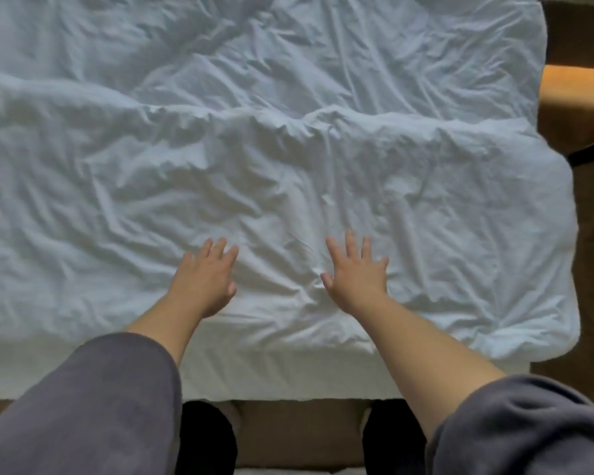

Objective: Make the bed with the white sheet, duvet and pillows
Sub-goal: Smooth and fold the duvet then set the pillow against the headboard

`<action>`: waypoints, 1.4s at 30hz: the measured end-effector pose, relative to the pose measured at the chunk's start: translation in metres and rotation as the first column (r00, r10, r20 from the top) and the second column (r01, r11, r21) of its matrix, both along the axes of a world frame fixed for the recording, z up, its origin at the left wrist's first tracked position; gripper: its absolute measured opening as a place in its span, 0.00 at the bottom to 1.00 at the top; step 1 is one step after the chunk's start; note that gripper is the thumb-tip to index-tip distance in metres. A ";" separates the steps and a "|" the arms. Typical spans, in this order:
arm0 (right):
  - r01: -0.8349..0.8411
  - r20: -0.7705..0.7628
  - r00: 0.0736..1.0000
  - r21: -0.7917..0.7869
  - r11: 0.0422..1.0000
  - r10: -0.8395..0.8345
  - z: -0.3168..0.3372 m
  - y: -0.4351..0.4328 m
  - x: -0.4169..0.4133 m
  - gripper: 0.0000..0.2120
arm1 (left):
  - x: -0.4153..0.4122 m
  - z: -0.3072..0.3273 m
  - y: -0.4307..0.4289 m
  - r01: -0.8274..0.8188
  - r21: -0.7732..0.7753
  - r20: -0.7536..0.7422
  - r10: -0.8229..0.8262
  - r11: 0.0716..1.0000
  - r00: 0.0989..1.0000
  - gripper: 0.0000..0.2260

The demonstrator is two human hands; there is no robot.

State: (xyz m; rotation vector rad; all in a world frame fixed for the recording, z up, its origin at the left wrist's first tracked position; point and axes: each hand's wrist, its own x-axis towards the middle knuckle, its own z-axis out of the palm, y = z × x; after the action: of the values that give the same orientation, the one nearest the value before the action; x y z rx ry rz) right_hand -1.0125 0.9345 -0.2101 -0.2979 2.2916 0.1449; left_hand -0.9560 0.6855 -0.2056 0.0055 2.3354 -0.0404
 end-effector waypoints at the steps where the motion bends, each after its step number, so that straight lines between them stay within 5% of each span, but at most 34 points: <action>1: 0.004 -0.012 1.000 -0.010 1.000 -0.004 -0.003 -0.021 -0.006 0.33 | -0.009 -0.002 -0.025 0.011 -0.010 -0.008 -0.012 1.000 1.000 0.30; 7: 0.141 -0.251 0.945 -0.258 0.956 -0.207 -0.032 -0.161 -0.089 0.30 | -0.088 -0.029 -0.175 -0.094 -0.037 -0.241 0.082 0.995 0.967 0.29; 10: 0.140 -0.346 0.890 -0.414 0.900 -0.297 -0.043 -0.204 -0.135 0.20 | -0.130 -0.044 -0.215 -0.263 0.067 -0.305 0.271 0.962 0.913 0.26; 13: 0.183 -0.479 0.766 -0.476 0.860 -0.428 -0.049 -0.222 -0.184 0.10 | -0.169 -0.058 -0.234 -0.256 0.177 -0.439 0.309 0.950 0.844 0.25; 16: 0.238 -0.408 0.810 -0.428 0.872 -0.421 -0.051 -0.220 -0.223 0.15 | -0.212 -0.074 -0.248 -0.220 0.172 -0.467 0.276 0.960 0.840 0.30; 19: 0.156 -0.009 0.987 -0.135 0.979 -0.159 -0.063 -0.218 -0.208 0.21 | -0.220 -0.085 -0.251 -0.252 0.081 -0.284 0.265 0.964 0.922 0.30; 21: 0.027 -0.084 0.996 0.042 0.999 -0.023 -0.072 -0.211 -0.197 0.19 | -0.203 -0.086 -0.250 -0.255 0.030 -0.331 0.250 0.967 0.910 0.21; 24: 0.242 -0.434 0.845 -0.208 0.948 -0.311 -0.059 -0.207 -0.213 0.15 | -0.206 -0.061 -0.251 -0.331 0.188 -0.620 0.373 0.925 0.690 0.12; 26: 0.279 -0.536 0.668 -0.462 0.842 -0.516 -0.042 -0.215 -0.230 0.20 | -0.228 -0.043 -0.255 -0.410 0.359 -0.643 0.541 0.838 0.543 0.20; 27: 0.243 -0.545 0.648 -0.515 0.822 -0.533 -0.039 -0.221 -0.233 0.26 | -0.236 -0.040 -0.253 -0.438 0.420 -0.581 0.606 0.795 0.543 0.28; 29: 0.137 -0.539 0.752 -0.433 0.891 -0.378 -0.043 -0.234 -0.215 0.36 | -0.231 -0.045 -0.240 -0.456 0.412 -0.440 0.610 0.789 0.659 0.40; 33: 0.042 -0.431 0.894 -0.188 0.981 -0.121 -0.107 -0.239 -0.145 0.31 | -0.158 -0.115 -0.221 -0.277 0.156 -0.396 0.317 0.948 0.862 0.34; 38: 0.059 -0.518 0.844 -0.175 0.983 -0.143 -0.159 -0.230 -0.113 0.30 | -0.105 -0.169 -0.236 -0.172 0.051 -0.578 0.169 0.984 0.798 0.32; 42: 0.059 -0.497 0.856 -0.176 0.983 -0.141 -0.154 -0.227 -0.090 0.31 | -0.081 -0.165 -0.231 -0.209 0.020 -0.536 0.187 0.978 0.823 0.32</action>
State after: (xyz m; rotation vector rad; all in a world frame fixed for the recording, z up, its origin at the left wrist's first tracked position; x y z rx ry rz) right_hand -1.1022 0.7074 -0.3645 -0.2366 2.8491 -0.0145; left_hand -1.0371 0.4544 -0.3708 -0.3076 2.8854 0.0200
